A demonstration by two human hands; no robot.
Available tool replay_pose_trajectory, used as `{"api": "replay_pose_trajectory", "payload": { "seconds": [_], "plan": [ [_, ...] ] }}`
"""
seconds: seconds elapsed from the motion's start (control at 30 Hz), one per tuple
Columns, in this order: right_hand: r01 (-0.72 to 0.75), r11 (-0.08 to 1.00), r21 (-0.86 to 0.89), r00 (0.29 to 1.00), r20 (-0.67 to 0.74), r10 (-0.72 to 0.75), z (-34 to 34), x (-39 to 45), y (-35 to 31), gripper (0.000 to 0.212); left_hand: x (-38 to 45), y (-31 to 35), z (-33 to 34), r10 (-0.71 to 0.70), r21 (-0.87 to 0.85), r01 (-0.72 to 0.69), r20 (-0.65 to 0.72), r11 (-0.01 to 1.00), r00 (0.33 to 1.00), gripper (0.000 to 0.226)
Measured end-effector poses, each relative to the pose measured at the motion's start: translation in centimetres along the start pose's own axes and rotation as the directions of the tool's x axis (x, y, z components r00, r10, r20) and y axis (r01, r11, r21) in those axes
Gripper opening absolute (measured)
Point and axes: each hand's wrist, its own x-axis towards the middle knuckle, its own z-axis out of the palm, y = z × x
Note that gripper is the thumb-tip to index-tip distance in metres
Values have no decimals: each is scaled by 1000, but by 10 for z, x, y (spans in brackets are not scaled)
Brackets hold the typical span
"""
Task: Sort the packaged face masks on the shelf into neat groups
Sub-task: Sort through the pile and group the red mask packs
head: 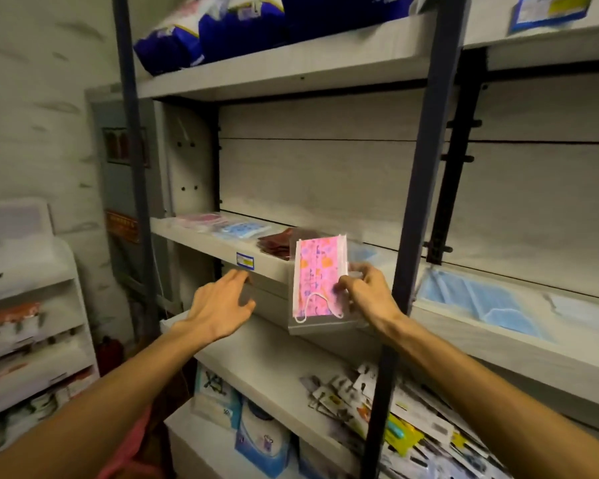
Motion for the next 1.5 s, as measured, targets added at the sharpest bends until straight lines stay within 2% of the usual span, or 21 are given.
{"api": "replay_pose_trajectory", "payload": {
  "seconds": [0.13,0.27,0.4,0.53,0.67,0.83,1.0,1.13,1.27,1.4,1.5],
  "plan": [
    [-29,997,72,999,-15,31,50,67,9,19,46,-45,15,15,45,-16,9,999,1000,46],
    [-37,992,120,998,-48,44,97,140,4,13,107,-91,21,86,156,-96,70,983,994,44],
    [-36,988,148,999,-35,42,140,207,-5,23,170,-135,26,76,185,-82,43,979,996,42],
    [-68,982,178,997,-28,74,177,249,-10,24,215,-173,38,55,198,-65,57,978,997,46],
    [-62,992,106,998,8,62,211,284,-18,17,257,-205,47,60,168,-66,36,984,998,49],
    [-96,989,112,995,37,93,260,327,-24,23,302,-243,60,64,139,-66,21,988,998,55],
    [-141,981,137,985,-75,152,316,359,-28,22,340,-288,70,87,114,-89,20,990,996,45],
    [-194,980,55,974,-110,199,345,385,-42,15,376,-326,70,121,82,-123,27,989,992,42],
    [-224,971,81,963,-135,233,375,408,-50,18,405,-366,69,166,20,-166,-4,986,986,38],
    [-285,955,81,946,-138,294,410,430,-47,24,427,-400,82,136,-31,-134,91,991,987,42],
    [-288,952,-100,950,-157,271,432,447,-37,23,442,-417,102,150,-66,-140,186,988,971,36]
  ]
}}
